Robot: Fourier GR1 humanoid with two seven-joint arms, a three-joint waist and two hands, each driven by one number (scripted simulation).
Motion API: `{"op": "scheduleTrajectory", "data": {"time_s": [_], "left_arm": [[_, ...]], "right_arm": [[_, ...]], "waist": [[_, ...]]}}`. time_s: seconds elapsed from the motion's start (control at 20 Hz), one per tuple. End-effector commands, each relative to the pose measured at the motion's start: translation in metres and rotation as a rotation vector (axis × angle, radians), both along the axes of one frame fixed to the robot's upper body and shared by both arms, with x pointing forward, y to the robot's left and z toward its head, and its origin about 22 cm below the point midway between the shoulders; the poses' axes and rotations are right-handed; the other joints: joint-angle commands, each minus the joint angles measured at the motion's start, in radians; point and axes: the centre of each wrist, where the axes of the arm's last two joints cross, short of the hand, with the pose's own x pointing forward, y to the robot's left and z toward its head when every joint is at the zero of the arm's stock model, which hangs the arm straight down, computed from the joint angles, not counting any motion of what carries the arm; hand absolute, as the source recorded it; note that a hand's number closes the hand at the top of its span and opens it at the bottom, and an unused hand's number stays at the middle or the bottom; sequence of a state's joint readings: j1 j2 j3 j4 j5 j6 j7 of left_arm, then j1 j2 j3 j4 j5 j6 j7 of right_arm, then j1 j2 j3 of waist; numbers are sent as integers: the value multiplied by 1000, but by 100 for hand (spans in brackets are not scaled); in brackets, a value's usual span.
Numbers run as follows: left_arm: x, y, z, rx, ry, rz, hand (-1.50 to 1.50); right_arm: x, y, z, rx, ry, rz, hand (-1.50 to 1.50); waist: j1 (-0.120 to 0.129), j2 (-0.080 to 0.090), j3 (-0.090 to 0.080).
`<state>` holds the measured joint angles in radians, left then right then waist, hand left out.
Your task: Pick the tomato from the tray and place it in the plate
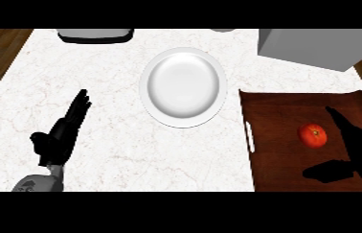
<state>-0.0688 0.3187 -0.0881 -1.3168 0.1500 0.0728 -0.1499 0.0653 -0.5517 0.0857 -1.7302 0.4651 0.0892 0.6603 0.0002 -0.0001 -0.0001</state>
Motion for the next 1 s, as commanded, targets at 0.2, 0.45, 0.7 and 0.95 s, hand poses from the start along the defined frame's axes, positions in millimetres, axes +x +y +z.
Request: {"op": "scheduleTrajectory", "data": {"time_s": [0.2, 0.45, 0.7, 0.95], "left_arm": [[-8, 5, 0, 4, -9, -5, 0], [-14, -5, -12, 0, 0, 4, 0], [4, 11, -2, -5, 3, 9, 0], [10, 3, 2, 5, -14, 9, 0]], "right_arm": [[18, 21, -44, -33, 30, -10, -150], [25, -20, -40, -70, 70, -41, -150], [36, -7, -44, 15, 87, 25, 150], [13, -27, -89, -16, 73, 102, 150]], "waist": [[3, 0, 0], [1, 0, 0], [-1, 0, 0], [-2, 1, 0]]}}
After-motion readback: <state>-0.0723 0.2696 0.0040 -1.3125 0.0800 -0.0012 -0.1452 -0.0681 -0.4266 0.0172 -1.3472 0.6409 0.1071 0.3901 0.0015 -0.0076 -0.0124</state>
